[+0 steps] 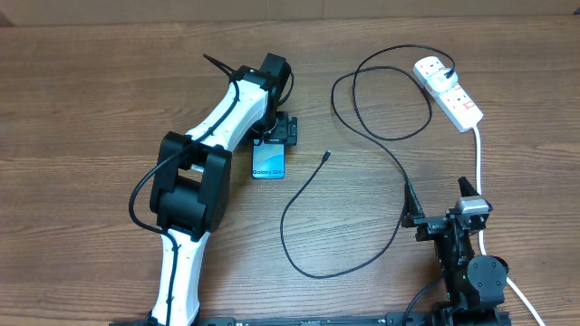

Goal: Plug charger to phone and switch on socket
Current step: 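Close the left gripper fingers around the phone's top end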

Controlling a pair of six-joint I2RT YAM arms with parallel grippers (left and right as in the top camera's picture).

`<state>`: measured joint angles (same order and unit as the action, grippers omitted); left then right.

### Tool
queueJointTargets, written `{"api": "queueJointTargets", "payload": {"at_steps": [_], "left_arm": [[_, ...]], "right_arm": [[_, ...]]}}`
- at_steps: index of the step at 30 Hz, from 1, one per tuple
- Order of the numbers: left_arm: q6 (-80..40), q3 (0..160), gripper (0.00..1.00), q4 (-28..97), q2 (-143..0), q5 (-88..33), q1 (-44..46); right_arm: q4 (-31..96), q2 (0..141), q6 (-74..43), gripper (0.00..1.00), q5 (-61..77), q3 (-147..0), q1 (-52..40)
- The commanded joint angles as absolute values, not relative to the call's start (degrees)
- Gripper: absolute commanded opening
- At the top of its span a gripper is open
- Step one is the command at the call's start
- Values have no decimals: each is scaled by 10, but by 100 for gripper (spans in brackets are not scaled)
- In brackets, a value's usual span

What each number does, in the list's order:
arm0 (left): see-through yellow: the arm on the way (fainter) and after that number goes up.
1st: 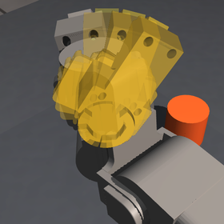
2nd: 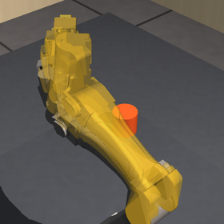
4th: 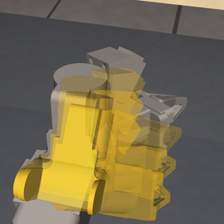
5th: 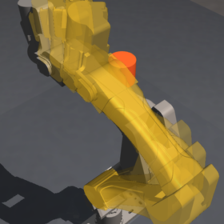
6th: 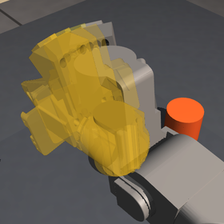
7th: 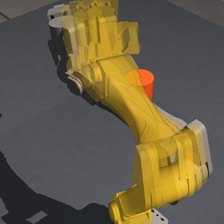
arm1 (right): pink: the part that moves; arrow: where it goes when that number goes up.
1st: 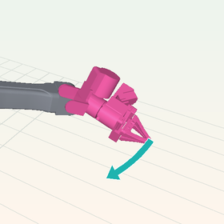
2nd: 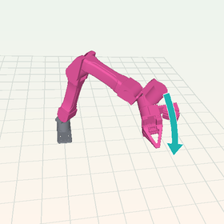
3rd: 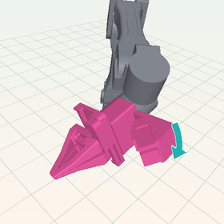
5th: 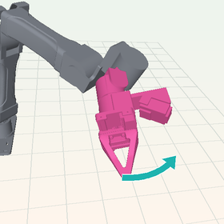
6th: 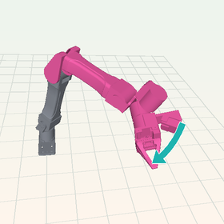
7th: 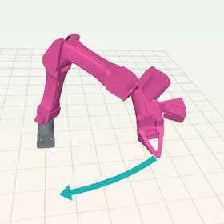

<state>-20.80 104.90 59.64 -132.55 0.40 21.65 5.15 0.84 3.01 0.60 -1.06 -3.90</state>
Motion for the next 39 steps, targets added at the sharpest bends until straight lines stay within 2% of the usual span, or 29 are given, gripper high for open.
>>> {"api": "queueJointTargets", "payload": {"at_steps": [1, 18, 23, 28, 39], "left_arm": [[-201, 1032, 100, 597, -1338, 4, 209], [-201, 1032, 99, 595, -1338, 6, 209], [-201, 1032, 89, 595, -1338, 7, 209], [-201, 1032, 84, 595, -1338, 6, 209], [-201, 1032, 79, 595, -1338, 6, 209]], "right_arm": [[48, 2, 33, 100, 1, -5, -41], [48, 2, 33, 100, 1, -5, -41], [48, 2, 33, 100, 1, -5, -41], [48, 2, 33, 100, 1, -5, -41], [48, 2, 33, 100, 1, -5, -41]]}}
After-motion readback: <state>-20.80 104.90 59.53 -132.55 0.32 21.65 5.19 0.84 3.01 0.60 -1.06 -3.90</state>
